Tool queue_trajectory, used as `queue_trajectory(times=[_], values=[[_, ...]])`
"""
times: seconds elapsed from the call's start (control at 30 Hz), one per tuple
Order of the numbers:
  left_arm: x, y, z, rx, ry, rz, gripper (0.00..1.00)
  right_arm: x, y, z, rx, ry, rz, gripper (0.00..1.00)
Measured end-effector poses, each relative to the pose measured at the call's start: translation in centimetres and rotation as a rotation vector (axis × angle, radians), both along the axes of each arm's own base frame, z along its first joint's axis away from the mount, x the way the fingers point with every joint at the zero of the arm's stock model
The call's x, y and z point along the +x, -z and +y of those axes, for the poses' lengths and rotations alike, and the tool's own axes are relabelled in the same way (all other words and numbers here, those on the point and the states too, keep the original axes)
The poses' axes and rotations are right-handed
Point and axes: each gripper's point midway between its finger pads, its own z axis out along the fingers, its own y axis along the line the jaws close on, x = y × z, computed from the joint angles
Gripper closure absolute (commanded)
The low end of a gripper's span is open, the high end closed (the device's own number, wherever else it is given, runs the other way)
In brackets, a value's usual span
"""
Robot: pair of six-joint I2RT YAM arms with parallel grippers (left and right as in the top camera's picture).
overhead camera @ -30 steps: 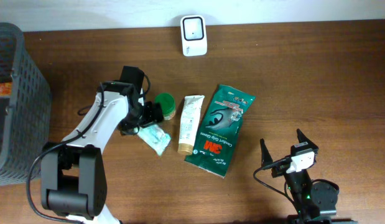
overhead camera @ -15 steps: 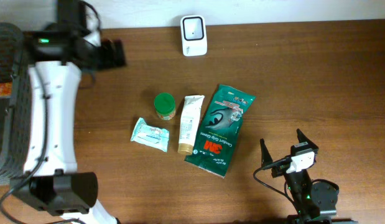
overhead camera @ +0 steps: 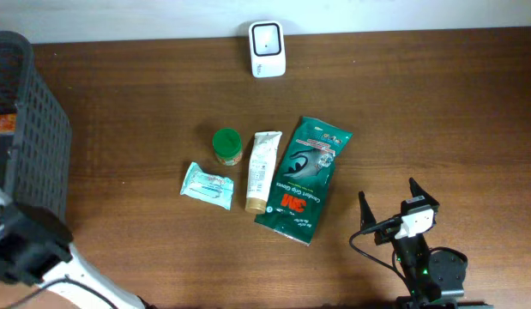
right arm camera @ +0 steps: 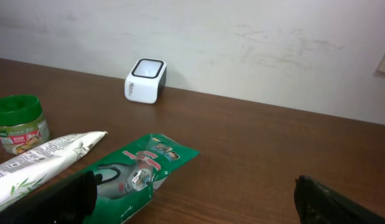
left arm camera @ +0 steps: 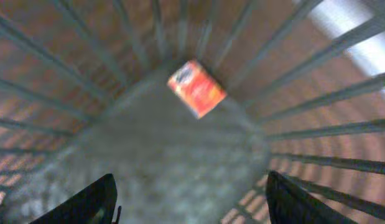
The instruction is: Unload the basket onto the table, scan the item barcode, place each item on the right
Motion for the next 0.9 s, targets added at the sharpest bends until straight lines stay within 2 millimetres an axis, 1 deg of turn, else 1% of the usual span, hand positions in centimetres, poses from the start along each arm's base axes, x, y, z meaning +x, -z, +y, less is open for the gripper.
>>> queue_trajectory(times=[0.03, 0.1, 0.13, 0.17, 0.2, 0.27, 0.3, 0.37, 0.4, 0.43, 0.47, 0.5, 0.57, 0.63, 0.73, 0.8, 0.83, 0.9], values=[[0.2, 2.3, 0.3, -0.023, -0.005, 0.042, 0.25, 0.0, 0.0, 0.0, 0.000, 0.000, 0.000, 0.02], [1.2, 5.5, 1.4, -0.032, -0.012, 0.073, 0.25, 0.0, 0.0, 0.0, 0.000, 0.000, 0.000, 0.02], [1.6, 7.9, 2.0, -0.040, -0.017, 0.097, 0.24, 0.0, 0.0, 0.0, -0.001, 0.000, 0.000, 0.02], [1.9, 9.0, 2.3, -0.043, -0.018, 0.104, 0.23, 0.0, 0.0, 0.0, 0.000, 0.000, 0.000, 0.02], [2.8, 9.9, 3.0, -0.026, -0.019, 0.084, 0.23, 0.0, 0.0, 0.0, 0.000, 0.000, 0.000, 0.02], [4.1, 11.0, 3.9, 0.006, 0.002, 0.055, 0.26, 0.0, 0.0, 0.0, 0.000, 0.000, 0.000, 0.02], [5.5, 11.5, 4.6, 0.039, 0.050, 0.030, 0.29, 0.0, 0.0, 0.0, 0.000, 0.000, 0.000, 0.02], [6.3, 13.3, 4.7, 0.043, 0.094, 0.041, 0.31, 0.0, 0.0, 0.0, 0.000, 0.000, 0.000, 0.01], [6.8, 14.4, 5.0, 0.048, 0.107, 0.041, 0.31, 0.0, 0.0, 0.0, 0.000, 0.000, 0.000, 0.02], [7.1, 16.4, 5.2, 0.038, 0.118, 0.057, 0.31, 0.0, 0.0, 0.0, 0.000, 0.000, 0.000, 0.02], [7.1, 17.9, 5.2, 0.029, 0.124, 0.072, 0.31, 0.0, 0.0, 0.0, -0.001, 0.000, 0.000, 0.02], [7.3, 18.9, 5.3, 0.027, 0.128, 0.076, 0.30, 0.0, 0.0, 0.0, 0.000, 0.000, 0.000, 0.02], [7.9, 18.3, 5.8, 0.053, 0.128, 0.047, 0.31, 0.0, 0.0, 0.0, 0.000, 0.000, 0.000, 0.02], [8.3, 18.1, 6.0, 0.067, 0.127, 0.031, 0.38, 0.0, 0.0, 0.0, 0.000, 0.000, 0.000, 0.02], [8.5, 18.0, 6.2, 0.078, 0.134, 0.026, 0.53, 0.0, 0.0, 0.0, 0.000, 0.000, 0.000, 0.02], [8.5, 18.1, 6.1, 0.074, 0.129, 0.025, 0.60, 0.0, 0.0, 0.0, 0.000, 0.000, 0.000, 0.02], [8.2, 18.3, 5.9, 0.053, 0.114, 0.031, 0.60, 0.0, 0.0, 0.0, 0.000, 0.000, 0.000, 0.02], [7.6, 18.7, 5.6, 0.002, 0.049, 0.023, 0.59, 0.0, 0.0, 0.0, 0.000, 0.000, 0.000, 0.02]])
